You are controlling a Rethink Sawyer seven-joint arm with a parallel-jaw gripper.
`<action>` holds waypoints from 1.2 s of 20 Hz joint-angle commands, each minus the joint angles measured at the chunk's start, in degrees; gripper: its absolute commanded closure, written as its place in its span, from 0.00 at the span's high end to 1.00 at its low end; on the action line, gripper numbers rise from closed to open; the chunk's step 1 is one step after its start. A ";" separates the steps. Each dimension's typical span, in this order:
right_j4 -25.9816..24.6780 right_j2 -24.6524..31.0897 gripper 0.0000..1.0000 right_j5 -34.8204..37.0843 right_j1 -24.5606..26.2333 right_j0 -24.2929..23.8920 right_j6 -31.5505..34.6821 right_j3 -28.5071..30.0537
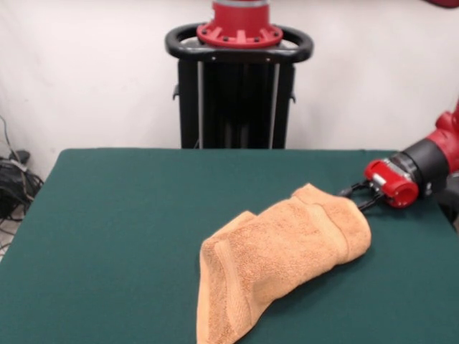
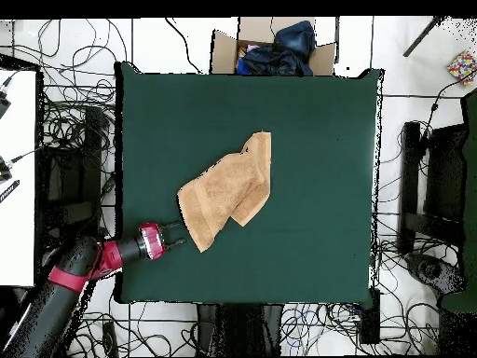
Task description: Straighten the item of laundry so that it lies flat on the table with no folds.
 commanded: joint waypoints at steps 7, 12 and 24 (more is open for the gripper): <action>3.37 6.22 1.00 -22.12 4.94 -9.68 4.78 -13.85; 2.84 4.33 1.00 -20.23 5.77 -11.36 4.77 -17.01; 0.78 2.01 1.00 -17.51 6.96 -14.34 5.23 -22.33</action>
